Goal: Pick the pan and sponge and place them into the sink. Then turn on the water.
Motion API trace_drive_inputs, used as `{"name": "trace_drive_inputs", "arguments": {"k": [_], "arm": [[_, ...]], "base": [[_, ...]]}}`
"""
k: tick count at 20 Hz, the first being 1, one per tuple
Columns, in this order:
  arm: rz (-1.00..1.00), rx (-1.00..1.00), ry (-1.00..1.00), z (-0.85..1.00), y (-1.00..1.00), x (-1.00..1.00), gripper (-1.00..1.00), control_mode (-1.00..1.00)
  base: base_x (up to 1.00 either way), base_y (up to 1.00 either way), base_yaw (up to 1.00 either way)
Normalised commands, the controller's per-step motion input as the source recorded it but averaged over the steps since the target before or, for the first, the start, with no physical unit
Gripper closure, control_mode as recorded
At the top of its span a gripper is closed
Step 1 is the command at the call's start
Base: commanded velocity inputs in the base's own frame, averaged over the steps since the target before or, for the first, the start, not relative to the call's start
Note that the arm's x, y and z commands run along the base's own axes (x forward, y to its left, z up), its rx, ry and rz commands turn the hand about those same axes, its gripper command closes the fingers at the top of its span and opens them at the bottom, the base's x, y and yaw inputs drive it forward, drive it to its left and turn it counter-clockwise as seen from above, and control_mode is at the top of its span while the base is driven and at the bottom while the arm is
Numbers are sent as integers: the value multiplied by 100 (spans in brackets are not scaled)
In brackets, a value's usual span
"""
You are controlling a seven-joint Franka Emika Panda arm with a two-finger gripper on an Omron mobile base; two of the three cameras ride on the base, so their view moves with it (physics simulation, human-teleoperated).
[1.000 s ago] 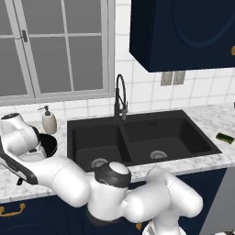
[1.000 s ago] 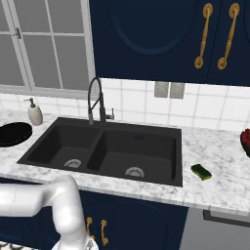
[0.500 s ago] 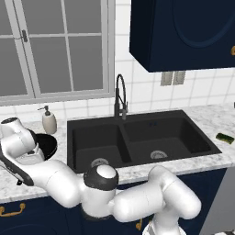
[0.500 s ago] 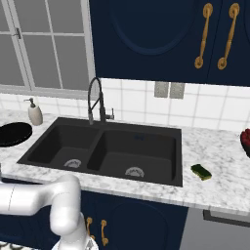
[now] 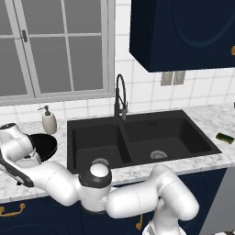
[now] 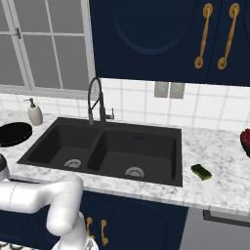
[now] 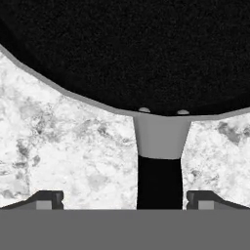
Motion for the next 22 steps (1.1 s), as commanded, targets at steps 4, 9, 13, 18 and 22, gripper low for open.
{"name": "trace_drive_inputs", "arguments": {"k": [4,9,13,18,22], "arm": [[-12,8,-6,-59,-43,0,-100,-100],[-14,16,-6,-60,-63,0,100,-100],[-16,19,-12,-64,-68,0,100,-100],[-10,3,-11,-45,-24,0,100,-100],[-6,1,-10,15,-1,-6,100,-100]], "base": [[0,0,0],[0,0,0],[0,0,0],[0,0,0],[0,0,0]]}}
